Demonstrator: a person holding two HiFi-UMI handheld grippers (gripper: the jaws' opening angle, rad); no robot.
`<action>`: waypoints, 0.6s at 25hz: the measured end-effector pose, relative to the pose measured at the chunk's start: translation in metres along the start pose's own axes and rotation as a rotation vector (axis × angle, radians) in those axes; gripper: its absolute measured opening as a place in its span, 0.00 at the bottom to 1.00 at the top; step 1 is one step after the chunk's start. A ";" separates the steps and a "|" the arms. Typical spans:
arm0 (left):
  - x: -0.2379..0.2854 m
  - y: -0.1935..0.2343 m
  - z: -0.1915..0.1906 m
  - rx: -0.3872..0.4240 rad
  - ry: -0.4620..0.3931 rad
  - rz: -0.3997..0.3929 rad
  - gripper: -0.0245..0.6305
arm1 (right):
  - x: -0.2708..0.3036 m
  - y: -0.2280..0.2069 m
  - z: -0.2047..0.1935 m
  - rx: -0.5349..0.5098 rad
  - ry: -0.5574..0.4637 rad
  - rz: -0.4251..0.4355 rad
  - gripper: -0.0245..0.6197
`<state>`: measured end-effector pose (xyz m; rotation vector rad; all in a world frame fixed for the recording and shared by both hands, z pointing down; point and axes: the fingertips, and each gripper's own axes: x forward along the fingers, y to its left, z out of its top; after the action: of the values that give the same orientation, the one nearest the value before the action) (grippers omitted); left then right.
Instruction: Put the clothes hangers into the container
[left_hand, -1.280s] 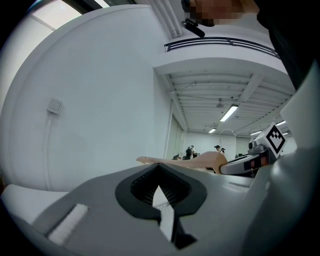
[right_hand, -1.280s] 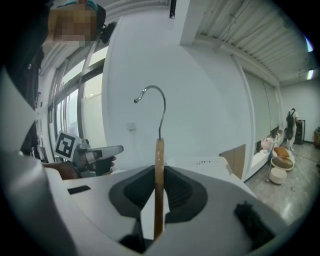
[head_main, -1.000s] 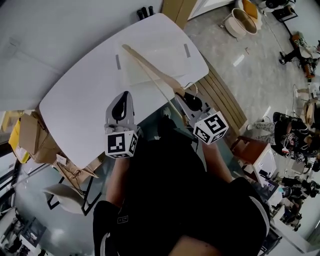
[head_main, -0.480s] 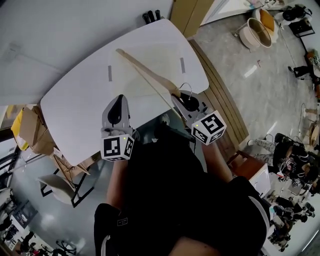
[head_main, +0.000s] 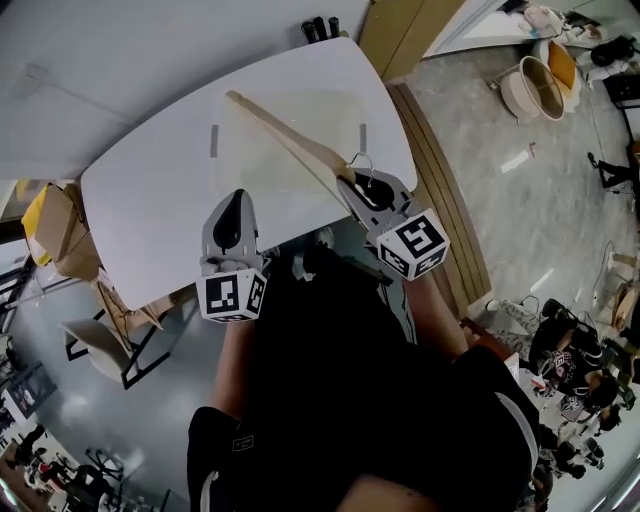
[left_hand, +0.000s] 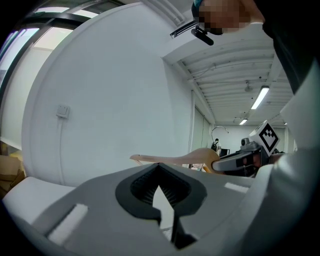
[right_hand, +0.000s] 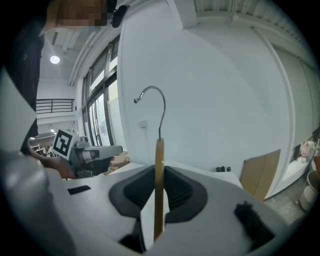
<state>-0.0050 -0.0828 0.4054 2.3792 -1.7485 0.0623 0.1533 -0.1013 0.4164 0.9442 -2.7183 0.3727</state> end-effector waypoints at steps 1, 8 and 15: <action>0.001 0.004 -0.001 0.001 0.002 0.002 0.05 | 0.004 -0.001 0.001 -0.001 0.001 -0.001 0.13; 0.013 0.022 0.007 0.012 -0.021 -0.009 0.05 | 0.024 -0.004 -0.005 -0.003 0.022 -0.007 0.13; 0.029 0.047 0.006 0.006 -0.029 -0.026 0.05 | 0.053 -0.007 -0.014 -0.037 0.089 -0.010 0.13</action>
<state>-0.0409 -0.1250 0.4098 2.4179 -1.7320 0.0297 0.1194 -0.1319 0.4468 0.9082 -2.6302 0.3526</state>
